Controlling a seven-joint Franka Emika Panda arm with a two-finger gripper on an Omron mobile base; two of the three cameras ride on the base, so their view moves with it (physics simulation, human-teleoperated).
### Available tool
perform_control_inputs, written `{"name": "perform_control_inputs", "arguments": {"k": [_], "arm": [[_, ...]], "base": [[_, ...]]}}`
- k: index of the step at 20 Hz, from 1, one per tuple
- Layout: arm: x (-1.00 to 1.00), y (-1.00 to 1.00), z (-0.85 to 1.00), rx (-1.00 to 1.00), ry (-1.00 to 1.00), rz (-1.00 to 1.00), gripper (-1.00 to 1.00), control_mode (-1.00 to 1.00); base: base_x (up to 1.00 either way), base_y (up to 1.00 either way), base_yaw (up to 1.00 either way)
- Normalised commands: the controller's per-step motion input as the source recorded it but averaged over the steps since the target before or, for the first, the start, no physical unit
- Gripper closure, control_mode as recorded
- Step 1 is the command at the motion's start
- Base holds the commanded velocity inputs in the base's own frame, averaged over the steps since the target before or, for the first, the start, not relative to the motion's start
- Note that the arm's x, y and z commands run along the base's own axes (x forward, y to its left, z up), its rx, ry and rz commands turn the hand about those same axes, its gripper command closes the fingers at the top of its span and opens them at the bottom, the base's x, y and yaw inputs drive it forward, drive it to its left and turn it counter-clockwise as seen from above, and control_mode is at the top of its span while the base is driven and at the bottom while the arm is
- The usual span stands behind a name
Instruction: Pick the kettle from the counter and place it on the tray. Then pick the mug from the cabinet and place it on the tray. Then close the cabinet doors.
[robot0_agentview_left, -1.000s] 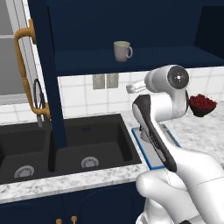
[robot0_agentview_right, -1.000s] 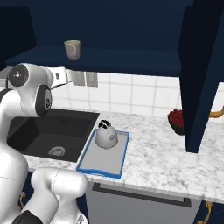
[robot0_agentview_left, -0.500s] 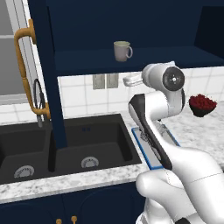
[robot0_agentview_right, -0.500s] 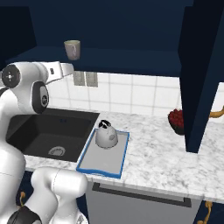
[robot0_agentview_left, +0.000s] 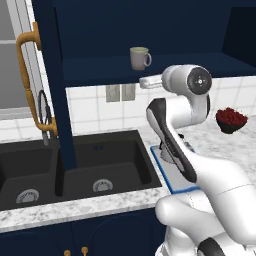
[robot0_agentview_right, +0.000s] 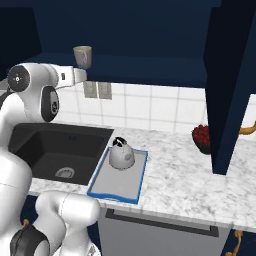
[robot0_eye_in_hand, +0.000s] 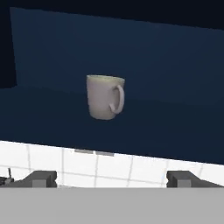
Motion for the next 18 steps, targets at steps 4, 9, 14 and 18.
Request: {"name": "perform_control_inputs", "arguments": {"k": [4,9,14,18], "arm": [[0.32,-0.13,0.36,0.33,0.00,0.01,-1.00,-1.00],[0.34,-0.07,0.30,0.13,0.00,0.02,-1.00,-1.00],[0.36,0.00,0.01,0.00,0.00,0.00,-1.00,-1.00],[0.41,0.01,0.00,0.00,0.07,0.00,-1.00,-1.00]], "base": [[0.00,0.00,0.00],[0.00,0.00,0.00],[0.00,0.00,0.00],[0.00,0.00,0.00]]}}
